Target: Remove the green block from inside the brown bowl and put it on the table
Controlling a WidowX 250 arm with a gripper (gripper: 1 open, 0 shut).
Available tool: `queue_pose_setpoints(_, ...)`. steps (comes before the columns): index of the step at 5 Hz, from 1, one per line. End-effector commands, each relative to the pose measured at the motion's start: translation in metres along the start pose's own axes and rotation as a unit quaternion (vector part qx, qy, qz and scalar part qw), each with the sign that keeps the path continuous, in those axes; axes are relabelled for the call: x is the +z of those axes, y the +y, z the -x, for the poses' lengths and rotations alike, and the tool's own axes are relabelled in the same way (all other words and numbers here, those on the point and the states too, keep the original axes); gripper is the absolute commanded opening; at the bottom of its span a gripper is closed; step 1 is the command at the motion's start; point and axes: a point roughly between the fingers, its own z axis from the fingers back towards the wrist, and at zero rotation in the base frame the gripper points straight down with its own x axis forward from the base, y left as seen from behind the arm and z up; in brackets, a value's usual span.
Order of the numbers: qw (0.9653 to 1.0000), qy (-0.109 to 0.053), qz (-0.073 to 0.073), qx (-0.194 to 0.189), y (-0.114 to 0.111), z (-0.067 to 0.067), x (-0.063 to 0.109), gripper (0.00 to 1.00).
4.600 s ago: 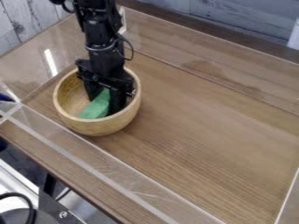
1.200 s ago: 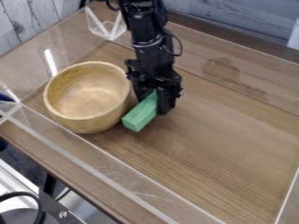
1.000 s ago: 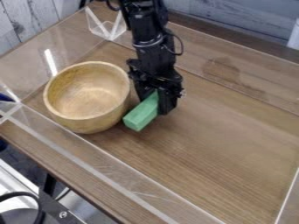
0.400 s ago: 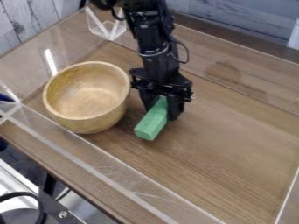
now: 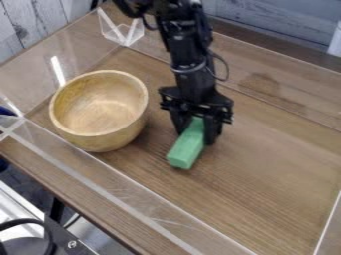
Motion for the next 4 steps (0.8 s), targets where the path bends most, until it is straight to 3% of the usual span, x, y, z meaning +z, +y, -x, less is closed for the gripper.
queue_pose_setpoints(1, 0.9994, -0.014, 0.002, -0.033, -0.021, -0.011, 0.002, 0.00)
queue_pose_setpoints(3, 0.9991, 0.005, -0.024, -0.034, -0.051, 0.000, -0.007, 0.00)
queue_pose_setpoints(4, 0.9993, 0.009, -0.028, -0.022, -0.050, 0.002, 0.001, 0.00)
